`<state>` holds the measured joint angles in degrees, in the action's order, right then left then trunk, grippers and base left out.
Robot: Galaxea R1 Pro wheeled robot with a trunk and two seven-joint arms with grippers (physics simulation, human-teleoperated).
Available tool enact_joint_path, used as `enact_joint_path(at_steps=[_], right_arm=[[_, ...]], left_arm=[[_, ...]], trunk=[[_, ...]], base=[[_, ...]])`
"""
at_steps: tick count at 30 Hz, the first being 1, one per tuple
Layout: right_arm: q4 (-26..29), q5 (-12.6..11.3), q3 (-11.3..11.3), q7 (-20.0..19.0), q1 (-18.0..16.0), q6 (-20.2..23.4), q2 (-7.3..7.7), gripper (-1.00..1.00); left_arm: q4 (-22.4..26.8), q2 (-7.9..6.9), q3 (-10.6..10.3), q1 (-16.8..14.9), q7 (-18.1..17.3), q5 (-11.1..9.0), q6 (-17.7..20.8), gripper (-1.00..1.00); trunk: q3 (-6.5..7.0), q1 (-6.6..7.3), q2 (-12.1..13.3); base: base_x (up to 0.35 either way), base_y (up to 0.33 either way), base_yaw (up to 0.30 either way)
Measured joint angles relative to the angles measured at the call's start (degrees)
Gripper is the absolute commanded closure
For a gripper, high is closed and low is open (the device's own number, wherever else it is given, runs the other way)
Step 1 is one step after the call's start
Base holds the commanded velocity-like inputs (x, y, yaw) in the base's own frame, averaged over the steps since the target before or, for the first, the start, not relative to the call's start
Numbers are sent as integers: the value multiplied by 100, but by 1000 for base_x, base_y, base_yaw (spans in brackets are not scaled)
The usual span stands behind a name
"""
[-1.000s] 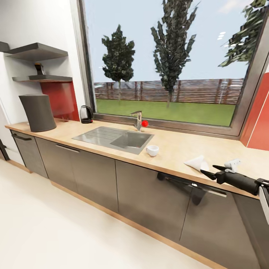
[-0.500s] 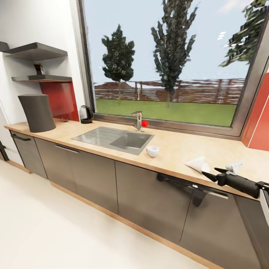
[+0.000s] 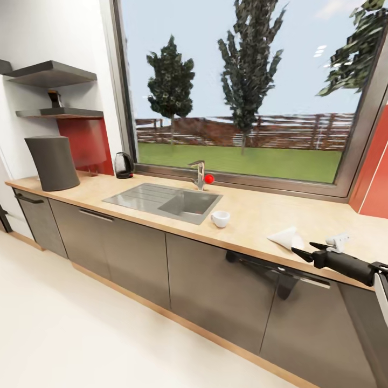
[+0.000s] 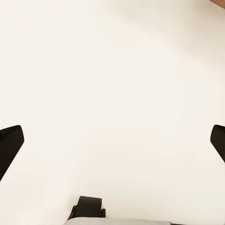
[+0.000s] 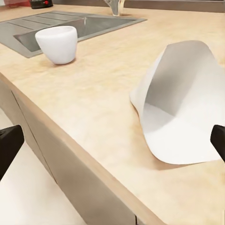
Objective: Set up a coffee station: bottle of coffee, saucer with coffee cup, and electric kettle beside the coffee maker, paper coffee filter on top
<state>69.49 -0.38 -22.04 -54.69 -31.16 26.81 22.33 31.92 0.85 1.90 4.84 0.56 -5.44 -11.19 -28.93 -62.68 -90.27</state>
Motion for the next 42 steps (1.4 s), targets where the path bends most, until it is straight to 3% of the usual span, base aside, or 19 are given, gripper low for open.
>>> enact_joint_path(at_steps=[16, 42], right_arm=[[-17, 6, 5, 268, 0, -8, -8, -100], [-18, 4, 6, 291, 0, -9, -9, -100]], left_arm=[[7, 0, 0, -2, -3, 1, 0, -100], [7, 0, 1, 0, 0, 1, 0, -100]], trunk=[[0, 0, 0], [0, 0, 0]], base=[[65, 0, 0], [7, 36, 0]])
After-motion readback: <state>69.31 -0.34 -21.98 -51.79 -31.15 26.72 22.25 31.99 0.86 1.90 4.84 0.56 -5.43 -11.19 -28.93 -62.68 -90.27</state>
